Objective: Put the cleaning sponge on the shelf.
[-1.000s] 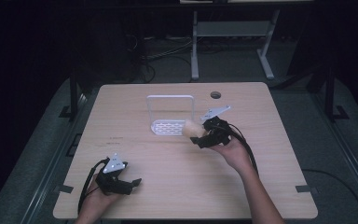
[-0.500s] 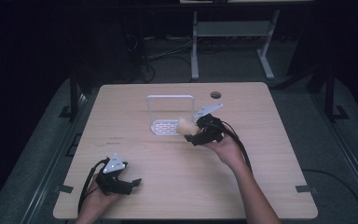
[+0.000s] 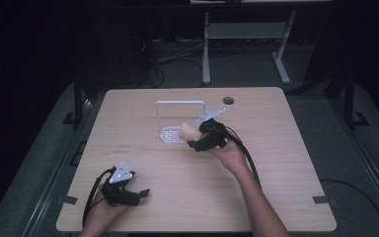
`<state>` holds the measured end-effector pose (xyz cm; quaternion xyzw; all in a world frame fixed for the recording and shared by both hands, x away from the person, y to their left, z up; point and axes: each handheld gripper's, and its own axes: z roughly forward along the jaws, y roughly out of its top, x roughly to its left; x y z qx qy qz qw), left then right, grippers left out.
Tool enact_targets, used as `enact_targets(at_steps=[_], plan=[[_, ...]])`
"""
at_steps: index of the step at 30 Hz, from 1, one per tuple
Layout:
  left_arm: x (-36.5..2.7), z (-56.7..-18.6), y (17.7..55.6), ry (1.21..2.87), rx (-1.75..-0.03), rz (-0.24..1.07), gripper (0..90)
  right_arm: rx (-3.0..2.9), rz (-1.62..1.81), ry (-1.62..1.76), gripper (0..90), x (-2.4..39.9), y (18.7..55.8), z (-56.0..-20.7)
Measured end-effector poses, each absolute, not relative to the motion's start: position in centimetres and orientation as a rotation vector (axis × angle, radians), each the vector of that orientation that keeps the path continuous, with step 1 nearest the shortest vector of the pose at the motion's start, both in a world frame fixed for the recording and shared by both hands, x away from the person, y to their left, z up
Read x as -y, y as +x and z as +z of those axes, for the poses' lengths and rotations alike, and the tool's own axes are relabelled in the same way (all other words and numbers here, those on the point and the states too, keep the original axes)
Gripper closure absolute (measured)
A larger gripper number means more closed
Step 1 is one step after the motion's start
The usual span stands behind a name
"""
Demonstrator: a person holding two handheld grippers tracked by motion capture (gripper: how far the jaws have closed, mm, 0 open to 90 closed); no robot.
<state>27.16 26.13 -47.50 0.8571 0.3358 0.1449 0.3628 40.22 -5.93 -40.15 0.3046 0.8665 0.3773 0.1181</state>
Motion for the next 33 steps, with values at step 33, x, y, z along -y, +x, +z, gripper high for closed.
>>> enact_targets(at_steps=[33], plan=[[-26.1, -47.5, 27.2, 2.209, -0.863, 0.372, 12.6, -2.551, 1.016, 0.892, 28.6, 1.5, 44.4, -43.5]])
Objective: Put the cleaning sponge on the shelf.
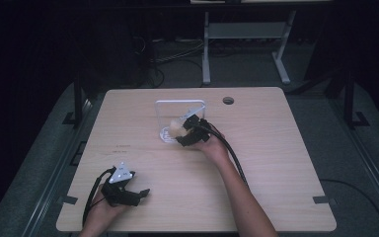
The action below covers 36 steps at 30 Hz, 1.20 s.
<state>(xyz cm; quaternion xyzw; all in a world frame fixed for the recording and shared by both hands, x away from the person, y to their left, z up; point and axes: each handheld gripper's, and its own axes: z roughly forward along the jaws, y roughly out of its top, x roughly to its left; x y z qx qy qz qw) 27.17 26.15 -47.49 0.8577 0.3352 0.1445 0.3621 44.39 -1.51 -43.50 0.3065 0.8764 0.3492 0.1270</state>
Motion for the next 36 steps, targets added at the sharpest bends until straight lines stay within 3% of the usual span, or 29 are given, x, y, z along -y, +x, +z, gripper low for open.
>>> enact_targets(at_steps=[36], plan=[[-26.1, -47.5, 27.2, 2.208, -0.863, 0.372, 12.5, -2.567, 0.986, 0.892, 26.9, 0.6, 44.8, -44.9]])
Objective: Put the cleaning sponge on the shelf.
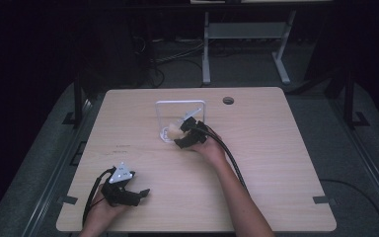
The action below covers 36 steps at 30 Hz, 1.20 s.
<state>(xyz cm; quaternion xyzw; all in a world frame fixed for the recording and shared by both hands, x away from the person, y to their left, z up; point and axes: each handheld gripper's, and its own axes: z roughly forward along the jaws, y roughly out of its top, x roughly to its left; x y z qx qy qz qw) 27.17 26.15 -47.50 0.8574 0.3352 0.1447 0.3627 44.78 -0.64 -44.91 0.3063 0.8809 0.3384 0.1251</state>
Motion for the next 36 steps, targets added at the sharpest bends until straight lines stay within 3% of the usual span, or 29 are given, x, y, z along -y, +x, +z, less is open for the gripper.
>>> enact_targets(at_steps=[15, 19, 23, 33, 36], plan=[[-26.1, -47.5, 27.2, 2.208, -0.862, 0.374, 12.5, -2.521, 1.008, 0.835, 23.8, 1.1, 43.3, -42.1], [-26.2, -47.5, 27.2, 2.209, -0.862, 0.374, 12.5, -2.521, 1.02, 0.82, 27.3, 1.5, 42.6, -41.0], [-26.2, -47.5, 27.2, 2.21, -0.863, 0.372, 12.5, -2.522, 1.051, 0.816, 37.7, 2.0, 41.7, -40.2], [-26.2, -47.5, 27.2, 2.212, -0.861, 0.371, 12.5, -2.626, 1.104, 0.778, 82.1, 2.1, 40.6, -41.0], [-26.2, -47.5, 27.2, 2.209, -0.861, 0.373, 12.5, -2.659, 1.105, 0.781, 89.4, 1.9, 40.6, -41.5]])
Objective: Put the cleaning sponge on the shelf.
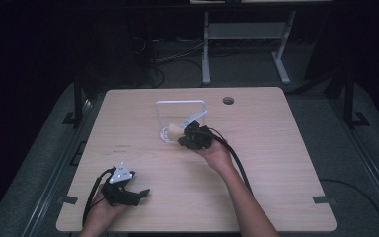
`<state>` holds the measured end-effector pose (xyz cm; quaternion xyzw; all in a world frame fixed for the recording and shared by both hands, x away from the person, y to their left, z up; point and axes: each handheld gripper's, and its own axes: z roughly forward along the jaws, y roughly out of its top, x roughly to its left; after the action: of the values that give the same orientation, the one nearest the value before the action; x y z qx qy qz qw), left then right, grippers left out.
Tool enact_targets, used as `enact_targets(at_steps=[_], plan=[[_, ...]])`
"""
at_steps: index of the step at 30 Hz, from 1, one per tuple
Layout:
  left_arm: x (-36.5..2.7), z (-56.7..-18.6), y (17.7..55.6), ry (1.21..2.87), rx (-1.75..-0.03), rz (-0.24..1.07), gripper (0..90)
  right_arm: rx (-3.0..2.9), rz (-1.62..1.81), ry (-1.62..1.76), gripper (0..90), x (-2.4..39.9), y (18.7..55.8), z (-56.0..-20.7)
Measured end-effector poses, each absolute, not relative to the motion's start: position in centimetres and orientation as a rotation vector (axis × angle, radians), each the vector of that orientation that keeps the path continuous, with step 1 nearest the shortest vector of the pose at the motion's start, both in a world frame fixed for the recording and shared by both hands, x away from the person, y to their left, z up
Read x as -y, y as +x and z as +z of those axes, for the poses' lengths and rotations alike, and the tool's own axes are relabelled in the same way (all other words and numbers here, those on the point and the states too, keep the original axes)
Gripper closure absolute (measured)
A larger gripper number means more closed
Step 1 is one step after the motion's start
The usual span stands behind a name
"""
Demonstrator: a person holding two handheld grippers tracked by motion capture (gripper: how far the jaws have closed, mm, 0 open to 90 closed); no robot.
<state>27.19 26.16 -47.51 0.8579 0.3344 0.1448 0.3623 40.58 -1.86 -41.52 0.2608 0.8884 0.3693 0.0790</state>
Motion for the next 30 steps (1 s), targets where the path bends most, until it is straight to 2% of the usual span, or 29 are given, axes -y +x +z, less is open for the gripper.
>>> enact_targets(at_steps=[13, 30], plan=[[-26.1, -47.5, 27.2, 2.208, -0.863, 0.371, 12.5, -2.69, 1.043, 0.799, 89.5, 1.1, 41.3, -43.9], [-26.1, -47.5, 27.2, 2.207, -0.863, 0.372, 12.5, -2.616, 0.976, 0.884, 89.4, 2.0, 42.7, -44.6]])
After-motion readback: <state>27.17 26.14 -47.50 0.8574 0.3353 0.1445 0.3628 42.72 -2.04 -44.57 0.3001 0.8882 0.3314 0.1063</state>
